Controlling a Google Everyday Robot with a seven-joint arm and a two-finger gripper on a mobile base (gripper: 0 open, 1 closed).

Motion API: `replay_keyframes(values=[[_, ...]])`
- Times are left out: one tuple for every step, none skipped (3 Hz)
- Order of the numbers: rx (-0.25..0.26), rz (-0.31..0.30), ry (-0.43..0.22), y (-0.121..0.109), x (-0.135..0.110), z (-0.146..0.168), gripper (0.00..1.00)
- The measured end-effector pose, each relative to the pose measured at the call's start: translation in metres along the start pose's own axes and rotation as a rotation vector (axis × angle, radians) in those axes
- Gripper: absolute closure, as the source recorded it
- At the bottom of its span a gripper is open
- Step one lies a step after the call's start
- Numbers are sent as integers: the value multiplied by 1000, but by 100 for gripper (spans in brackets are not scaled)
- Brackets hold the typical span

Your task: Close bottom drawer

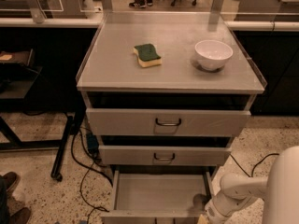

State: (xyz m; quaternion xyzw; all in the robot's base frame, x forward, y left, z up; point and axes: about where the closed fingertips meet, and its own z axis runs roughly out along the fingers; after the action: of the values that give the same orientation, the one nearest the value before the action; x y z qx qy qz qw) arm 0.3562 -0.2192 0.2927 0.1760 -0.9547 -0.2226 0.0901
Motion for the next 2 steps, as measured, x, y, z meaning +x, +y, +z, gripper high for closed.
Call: replay_keyframes(values=[[0,13,-2,-3,-2,5,100],[2,105,-11,-20,-8,30,100]])
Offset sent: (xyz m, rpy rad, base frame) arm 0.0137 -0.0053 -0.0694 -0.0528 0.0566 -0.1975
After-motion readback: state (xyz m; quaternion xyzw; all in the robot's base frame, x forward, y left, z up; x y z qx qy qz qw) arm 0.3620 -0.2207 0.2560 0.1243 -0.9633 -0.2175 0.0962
